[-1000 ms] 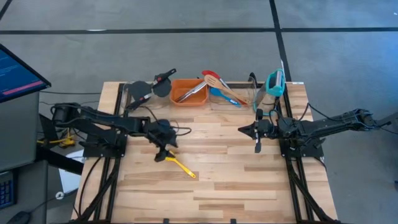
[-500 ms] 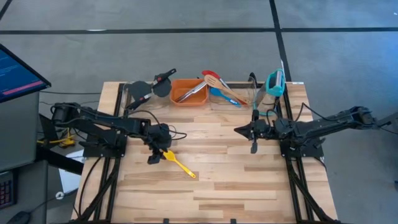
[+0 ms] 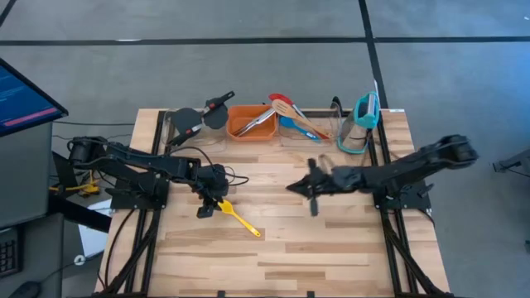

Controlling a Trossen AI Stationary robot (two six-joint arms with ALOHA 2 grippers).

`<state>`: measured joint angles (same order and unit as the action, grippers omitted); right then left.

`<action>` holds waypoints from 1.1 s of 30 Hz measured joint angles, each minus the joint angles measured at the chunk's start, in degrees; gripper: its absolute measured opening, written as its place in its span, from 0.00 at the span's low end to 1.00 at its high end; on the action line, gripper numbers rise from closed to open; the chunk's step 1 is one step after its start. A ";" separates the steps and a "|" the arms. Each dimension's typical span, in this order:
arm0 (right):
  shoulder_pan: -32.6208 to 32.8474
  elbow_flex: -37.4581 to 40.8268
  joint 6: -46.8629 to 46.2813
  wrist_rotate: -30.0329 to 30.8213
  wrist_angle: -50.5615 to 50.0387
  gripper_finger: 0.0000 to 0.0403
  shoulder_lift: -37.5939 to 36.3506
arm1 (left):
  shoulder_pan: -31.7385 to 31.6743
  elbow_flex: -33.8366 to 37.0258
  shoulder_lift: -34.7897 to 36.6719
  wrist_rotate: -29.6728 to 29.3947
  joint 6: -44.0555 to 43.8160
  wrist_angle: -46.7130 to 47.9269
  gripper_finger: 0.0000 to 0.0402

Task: Pick & Place Kitchen Items
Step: Put the yellow serving spoon into the right transparent bin

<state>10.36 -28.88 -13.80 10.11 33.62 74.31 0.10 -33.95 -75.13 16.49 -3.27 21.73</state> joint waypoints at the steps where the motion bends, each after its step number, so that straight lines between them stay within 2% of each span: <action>1: 0.46 -1.81 -0.02 -0.07 0.03 0.00 2.79 | 0.00 0.00 0.00 0.00 -0.02 -0.02 0.33; 10: 2.10 -16.45 -6.35 -0.69 -2.12 0.00 21.63 | 0.00 0.00 0.00 -0.29 0.00 -0.30 0.33; 19: 3.72 -26.31 -17.17 -3.85 -3.41 0.00 36.58 | 0.00 0.00 0.02 -0.58 -0.17 -1.01 0.33; 23: 3.80 -30.40 -21.68 -6.53 -5.85 0.00 40.44 | 0.00 0.00 0.02 -2.92 -0.20 -1.49 0.33; 28: 3.87 -36.50 -27.09 -8.75 -17.14 0.00 43.09 | -0.07 0.00 0.02 -5.67 -0.22 -1.83 0.33; 33: 4.29 -41.05 -31.01 -8.81 -26.87 0.00 43.08 | -0.07 0.00 0.02 -5.75 -0.22 -2.22 0.33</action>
<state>14.65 -69.93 -44.82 1.30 6.75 117.39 0.03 -33.95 -75.11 10.74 -3.49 19.52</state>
